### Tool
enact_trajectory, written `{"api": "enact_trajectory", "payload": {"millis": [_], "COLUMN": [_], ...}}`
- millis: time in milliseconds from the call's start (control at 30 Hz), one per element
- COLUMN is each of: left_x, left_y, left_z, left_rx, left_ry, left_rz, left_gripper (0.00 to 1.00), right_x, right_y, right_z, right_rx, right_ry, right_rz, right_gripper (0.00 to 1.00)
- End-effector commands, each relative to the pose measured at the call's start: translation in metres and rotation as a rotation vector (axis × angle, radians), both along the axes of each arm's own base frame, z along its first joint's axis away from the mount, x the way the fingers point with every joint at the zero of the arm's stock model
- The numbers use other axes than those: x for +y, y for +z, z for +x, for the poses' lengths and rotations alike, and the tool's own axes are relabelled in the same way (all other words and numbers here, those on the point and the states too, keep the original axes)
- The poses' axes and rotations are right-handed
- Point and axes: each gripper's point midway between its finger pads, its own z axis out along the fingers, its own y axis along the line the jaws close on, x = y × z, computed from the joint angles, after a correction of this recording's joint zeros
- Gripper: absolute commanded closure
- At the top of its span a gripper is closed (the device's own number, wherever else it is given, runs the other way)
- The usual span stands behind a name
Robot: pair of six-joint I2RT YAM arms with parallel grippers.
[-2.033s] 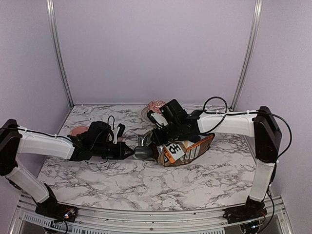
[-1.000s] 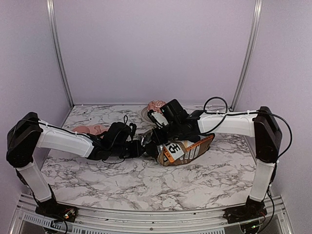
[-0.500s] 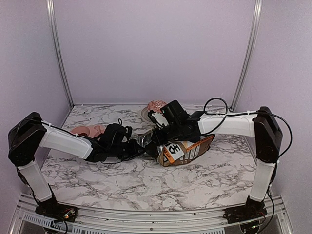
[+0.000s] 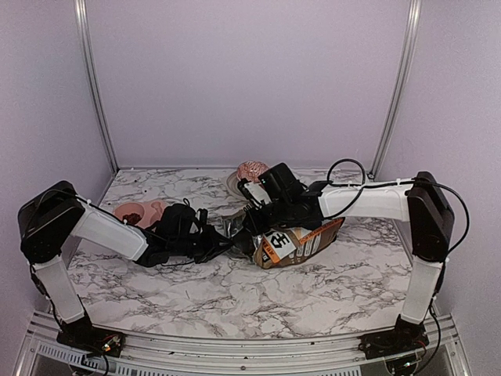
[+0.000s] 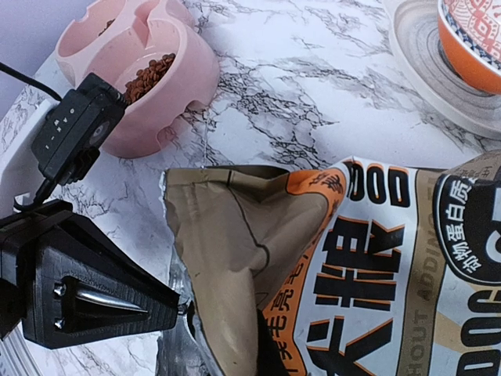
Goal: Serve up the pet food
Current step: Collect the pet food from the pet food bag.
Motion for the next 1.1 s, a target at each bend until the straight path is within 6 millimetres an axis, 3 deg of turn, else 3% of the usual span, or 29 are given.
{"api": "enact_trajectory", "payload": {"millis": [0, 400, 1067], "left_x": [-0.002, 0.002, -0.016], "left_y": [-0.007, -0.019, -0.023], "left_z": [0.001, -0.003, 0.004], "left_rx": [0.03, 0.05, 0.046], "left_ry": [-0.004, -0.001, -0.043], "left_rz": [-0.019, 0.002, -0.004], "left_gripper": [1.0, 1.0, 1.0], "right_x": [-0.016, -0.027, -0.023], "right_y": [-0.011, -0.033, -0.026], "right_z": [-0.013, -0.033, -0.027], "right_rx": [0.057, 0.102, 0.086], "right_ry": [-0.006, 0.012, 0.008], "right_rz": [-0.033, -0.063, -0.054], "right_gripper": [1.0, 1.0, 1.0]}}
